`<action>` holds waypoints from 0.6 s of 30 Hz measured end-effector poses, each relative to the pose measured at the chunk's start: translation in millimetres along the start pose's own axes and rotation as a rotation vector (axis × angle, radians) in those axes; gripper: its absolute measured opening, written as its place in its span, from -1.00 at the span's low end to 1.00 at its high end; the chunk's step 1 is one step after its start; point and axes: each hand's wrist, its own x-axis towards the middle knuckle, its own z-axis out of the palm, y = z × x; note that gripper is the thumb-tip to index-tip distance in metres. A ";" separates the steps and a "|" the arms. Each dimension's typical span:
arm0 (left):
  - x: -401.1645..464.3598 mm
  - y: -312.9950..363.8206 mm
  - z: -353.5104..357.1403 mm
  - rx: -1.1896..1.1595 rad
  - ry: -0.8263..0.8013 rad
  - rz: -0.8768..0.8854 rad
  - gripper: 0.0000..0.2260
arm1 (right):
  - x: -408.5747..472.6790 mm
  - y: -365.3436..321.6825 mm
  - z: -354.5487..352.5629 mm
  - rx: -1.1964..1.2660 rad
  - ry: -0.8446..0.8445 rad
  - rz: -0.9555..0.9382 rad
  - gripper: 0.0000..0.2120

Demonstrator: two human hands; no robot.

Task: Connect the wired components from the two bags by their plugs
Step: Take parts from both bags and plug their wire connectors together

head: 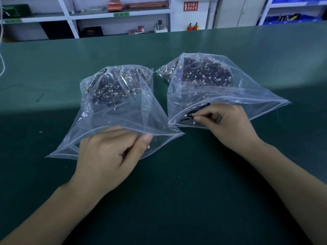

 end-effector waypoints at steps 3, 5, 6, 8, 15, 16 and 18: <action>-0.1 -5.6 -2.6 0.027 0.032 0.044 -0.49 | 2.0 6.2 -2.4 -0.033 0.084 0.057 -0.91; 0.4 -11.1 -3.0 0.075 0.034 0.068 -0.52 | 2.4 7.8 -3.6 -0.074 0.118 0.069 -0.89; 1.1 -13.7 -2.7 0.108 0.028 0.083 -0.55 | 2.3 7.7 -3.7 -0.109 0.116 0.074 -0.88; 3.0 -18.3 -1.0 0.180 0.000 0.109 -0.67 | 1.7 7.1 -4.0 -0.168 0.091 0.087 -0.86; 0.1 -19.6 3.9 0.246 -0.265 -0.041 -0.67 | 1.1 -1.1 -2.9 -0.197 0.098 0.165 -0.68; -0.3 -18.5 3.3 0.237 -0.287 -0.055 -0.68 | 0.7 -3.2 -2.3 -0.192 0.105 0.170 -0.67; 0.0 -15.9 0.9 0.211 -0.330 -0.082 -0.73 | -0.7 -9.3 -1.5 -0.147 0.116 0.144 -0.66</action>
